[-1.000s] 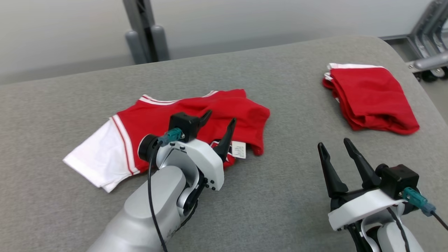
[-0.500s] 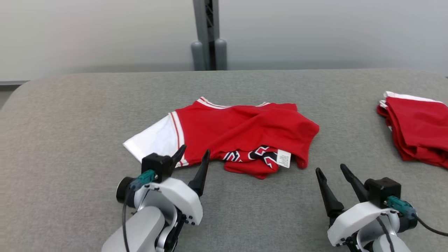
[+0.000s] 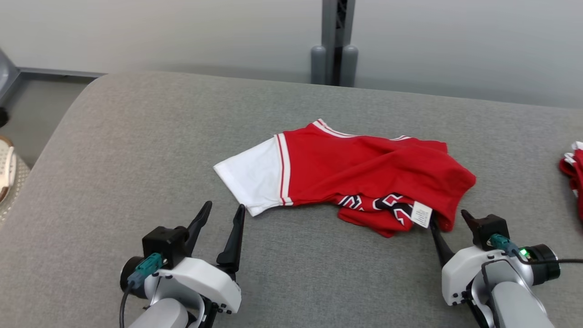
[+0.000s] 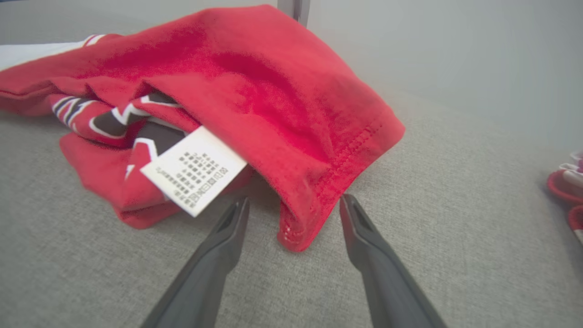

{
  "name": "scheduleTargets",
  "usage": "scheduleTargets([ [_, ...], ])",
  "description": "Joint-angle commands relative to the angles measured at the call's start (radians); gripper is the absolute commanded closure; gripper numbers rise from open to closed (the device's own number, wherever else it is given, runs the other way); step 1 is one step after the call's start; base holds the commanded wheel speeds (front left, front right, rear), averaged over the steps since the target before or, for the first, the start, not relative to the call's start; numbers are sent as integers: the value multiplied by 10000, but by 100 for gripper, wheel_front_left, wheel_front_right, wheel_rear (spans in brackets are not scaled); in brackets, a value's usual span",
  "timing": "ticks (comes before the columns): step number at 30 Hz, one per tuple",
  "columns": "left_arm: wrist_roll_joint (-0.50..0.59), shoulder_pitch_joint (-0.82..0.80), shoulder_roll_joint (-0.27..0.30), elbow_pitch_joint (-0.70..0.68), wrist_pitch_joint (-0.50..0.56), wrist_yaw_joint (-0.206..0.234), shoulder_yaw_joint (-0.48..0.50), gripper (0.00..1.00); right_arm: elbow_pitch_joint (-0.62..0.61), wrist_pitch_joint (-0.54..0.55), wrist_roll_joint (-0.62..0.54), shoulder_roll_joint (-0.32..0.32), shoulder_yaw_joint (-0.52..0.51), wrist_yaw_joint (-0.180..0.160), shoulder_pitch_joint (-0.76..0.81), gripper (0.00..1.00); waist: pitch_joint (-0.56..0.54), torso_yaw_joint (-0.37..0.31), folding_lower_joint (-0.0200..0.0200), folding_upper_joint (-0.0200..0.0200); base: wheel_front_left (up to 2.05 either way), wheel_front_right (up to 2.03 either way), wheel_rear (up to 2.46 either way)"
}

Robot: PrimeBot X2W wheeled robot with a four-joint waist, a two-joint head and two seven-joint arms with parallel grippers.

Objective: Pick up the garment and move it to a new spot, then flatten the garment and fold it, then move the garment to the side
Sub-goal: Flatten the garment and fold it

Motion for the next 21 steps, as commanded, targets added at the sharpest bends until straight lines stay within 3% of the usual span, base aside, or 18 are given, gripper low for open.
scheduleTargets([
  [1, 103, 153, 121, -203, -28, 128, 84, 0, 208, -105, -224, -68, -168, -2, -190, 0, 108, 238, 0, 0, 0, 0, 0],
  [5, 154, 442, 416, -815, -36, 407, 220, 0, 1045, -344, -766, -69, -675, -2, -617, 0, 149, 437, 0, 0, 0, 0, 0],
  [6, 130, 584, 525, -1032, -37, 513, 268, 0, 1382, -485, -850, -64, -795, -2, -801, 54, 144, 478, 0, 0, 0, 0, 0],
  [7, 100, 633, 579, -1120, -38, 578, 310, 0, 1536, -564, -867, -66, -821, -2, -892, 65, 140, 476, 0, 0, 0, 0, 0],
  [9, 37, 747, 617, -1268, -42, 666, 390, 0, 1780, -688, -925, -71, -871, -2, -1012, 100, 140, 414, 0, 0, 0, 0, 0],
  [14, -52, 951, 738, -1528, -58, 811, 610, 0, 2130, -995, -1075, -68, -931, -2, -1280, 100, 146, 30, 0, 0, 0, 0, 0],
  [21, -32, 1158, 800, -1803, -73, 881, 748, 0, 805, -1318, -1965, -178, -1423, -2, -841, 100, 139, -884, 0, 0, 0, 0, 0],
])
